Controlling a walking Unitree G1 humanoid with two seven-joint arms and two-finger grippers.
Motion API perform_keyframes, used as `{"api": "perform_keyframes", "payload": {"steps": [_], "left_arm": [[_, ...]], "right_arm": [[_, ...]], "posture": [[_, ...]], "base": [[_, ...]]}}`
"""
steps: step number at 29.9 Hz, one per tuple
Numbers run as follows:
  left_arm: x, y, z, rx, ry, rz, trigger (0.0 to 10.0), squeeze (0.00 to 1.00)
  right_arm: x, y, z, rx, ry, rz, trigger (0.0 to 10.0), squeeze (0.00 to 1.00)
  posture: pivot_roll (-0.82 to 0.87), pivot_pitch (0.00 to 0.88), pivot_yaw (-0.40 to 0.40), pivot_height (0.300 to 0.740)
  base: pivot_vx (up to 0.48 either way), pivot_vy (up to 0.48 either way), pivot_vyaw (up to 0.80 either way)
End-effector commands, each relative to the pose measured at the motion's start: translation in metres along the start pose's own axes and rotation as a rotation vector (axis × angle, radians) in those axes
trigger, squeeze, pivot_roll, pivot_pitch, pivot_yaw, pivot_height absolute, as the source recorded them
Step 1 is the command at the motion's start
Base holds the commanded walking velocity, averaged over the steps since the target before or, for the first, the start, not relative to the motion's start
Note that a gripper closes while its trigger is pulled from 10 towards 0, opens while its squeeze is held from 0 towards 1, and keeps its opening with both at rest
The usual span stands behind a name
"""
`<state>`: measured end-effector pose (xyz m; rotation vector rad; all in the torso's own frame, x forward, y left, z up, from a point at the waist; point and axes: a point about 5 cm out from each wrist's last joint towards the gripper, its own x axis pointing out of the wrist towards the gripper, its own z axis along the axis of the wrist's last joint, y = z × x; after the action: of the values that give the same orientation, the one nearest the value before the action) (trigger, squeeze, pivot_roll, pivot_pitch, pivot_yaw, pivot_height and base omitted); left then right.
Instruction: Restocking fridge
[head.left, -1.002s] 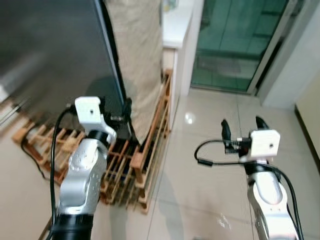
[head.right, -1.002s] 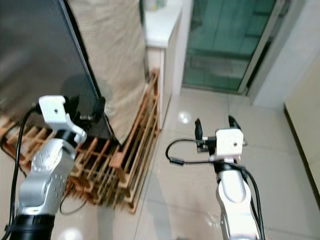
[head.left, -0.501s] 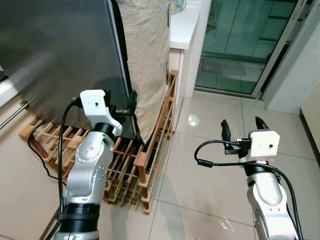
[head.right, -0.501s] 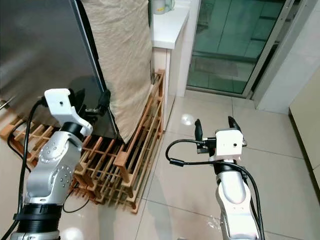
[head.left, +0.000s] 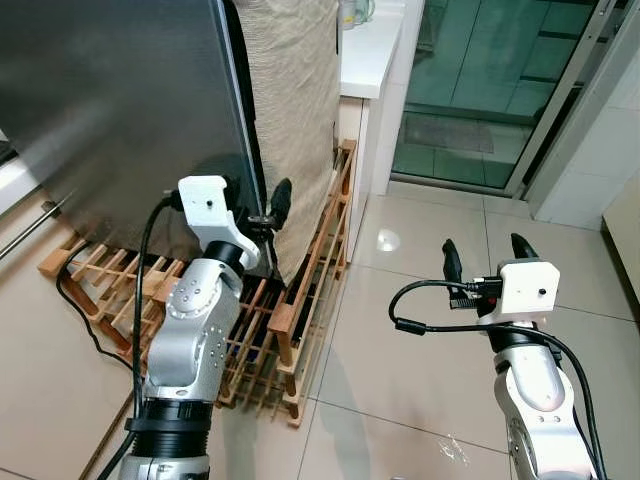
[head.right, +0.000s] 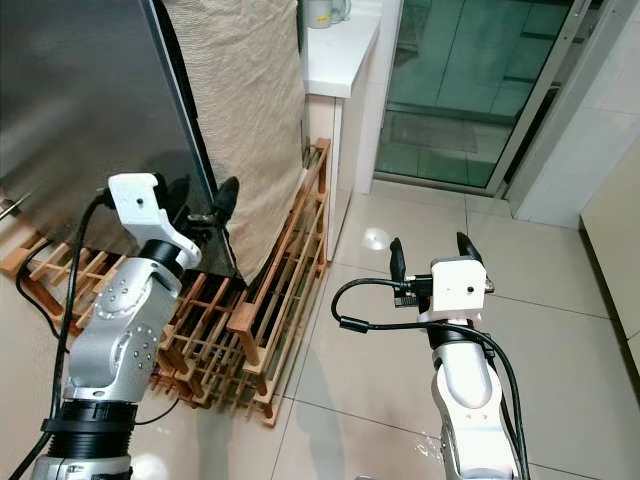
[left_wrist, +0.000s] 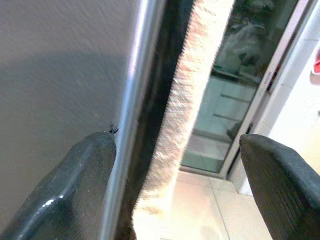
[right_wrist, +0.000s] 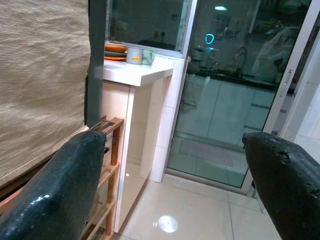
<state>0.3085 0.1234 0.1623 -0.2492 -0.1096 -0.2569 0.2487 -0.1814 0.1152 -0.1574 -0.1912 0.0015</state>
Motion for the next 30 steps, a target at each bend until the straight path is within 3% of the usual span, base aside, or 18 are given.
{"api": "perform_keyframes", "payload": {"steps": [1, 14, 24, 30], "left_arm": [[0.000, -0.003, 0.000, 0.000, 0.004, -0.019, 10.0, 0.00], [0.017, -0.009, -0.006, -0.004, 0.007, -0.001, 10.0, 0.00], [0.033, -0.010, -0.004, -0.053, -0.010, 0.040, 10.0, 0.00], [0.038, -0.029, -0.004, -0.056, -0.005, -0.086, 10.0, 0.00]], "right_arm": [[0.002, -0.001, 0.000, -0.017, -0.006, 0.003, 10.0, 0.00], [0.006, -0.001, 0.001, -0.022, -0.014, 0.004, 10.0, 0.00], [0.006, -0.002, 0.000, -0.025, -0.016, 0.000, 10.0, 0.00], [0.006, -0.002, 0.000, -0.024, -0.015, -0.002, 10.0, 0.00]], "posture": [[-0.08, 0.000, 0.031, 0.740], [-0.08, 0.000, 0.029, 0.740], [-0.09, 0.000, 0.030, 0.740], [-0.09, 0.000, 0.028, 0.740]], "base": [[0.000, 0.000, 0.00], [0.000, 0.000, 0.00], [0.000, 0.000, 0.00], [0.000, 0.000, 0.00]]}}
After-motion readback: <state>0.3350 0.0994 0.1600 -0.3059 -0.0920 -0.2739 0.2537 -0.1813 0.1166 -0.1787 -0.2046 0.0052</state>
